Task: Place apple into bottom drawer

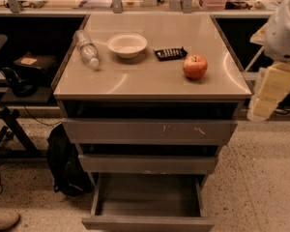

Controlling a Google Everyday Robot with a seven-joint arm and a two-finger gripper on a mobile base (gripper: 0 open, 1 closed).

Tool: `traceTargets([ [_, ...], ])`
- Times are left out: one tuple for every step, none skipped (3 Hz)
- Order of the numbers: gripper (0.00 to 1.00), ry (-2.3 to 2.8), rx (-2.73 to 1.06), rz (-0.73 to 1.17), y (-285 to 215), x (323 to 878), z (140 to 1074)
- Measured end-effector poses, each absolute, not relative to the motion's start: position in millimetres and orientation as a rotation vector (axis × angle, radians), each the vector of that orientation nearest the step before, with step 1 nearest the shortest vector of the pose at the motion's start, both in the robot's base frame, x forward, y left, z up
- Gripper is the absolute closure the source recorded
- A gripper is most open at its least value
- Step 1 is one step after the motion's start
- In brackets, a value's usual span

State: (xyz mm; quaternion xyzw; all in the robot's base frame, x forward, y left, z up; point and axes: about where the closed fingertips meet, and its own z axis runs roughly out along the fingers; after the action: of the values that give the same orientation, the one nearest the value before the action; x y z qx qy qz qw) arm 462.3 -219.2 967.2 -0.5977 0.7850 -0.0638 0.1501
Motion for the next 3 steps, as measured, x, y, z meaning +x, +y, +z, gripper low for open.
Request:
traceTargets([
  [0.0, 2.263, -1.698, -0.292, -223.1, 542.3, 946.7],
  [0.0, 2.263, -1.649, -0.267, -220.3, 630.0, 918.2],
  [0.0, 2.27, -1.593, -0.11, -222.1, 683.1, 879.2],
])
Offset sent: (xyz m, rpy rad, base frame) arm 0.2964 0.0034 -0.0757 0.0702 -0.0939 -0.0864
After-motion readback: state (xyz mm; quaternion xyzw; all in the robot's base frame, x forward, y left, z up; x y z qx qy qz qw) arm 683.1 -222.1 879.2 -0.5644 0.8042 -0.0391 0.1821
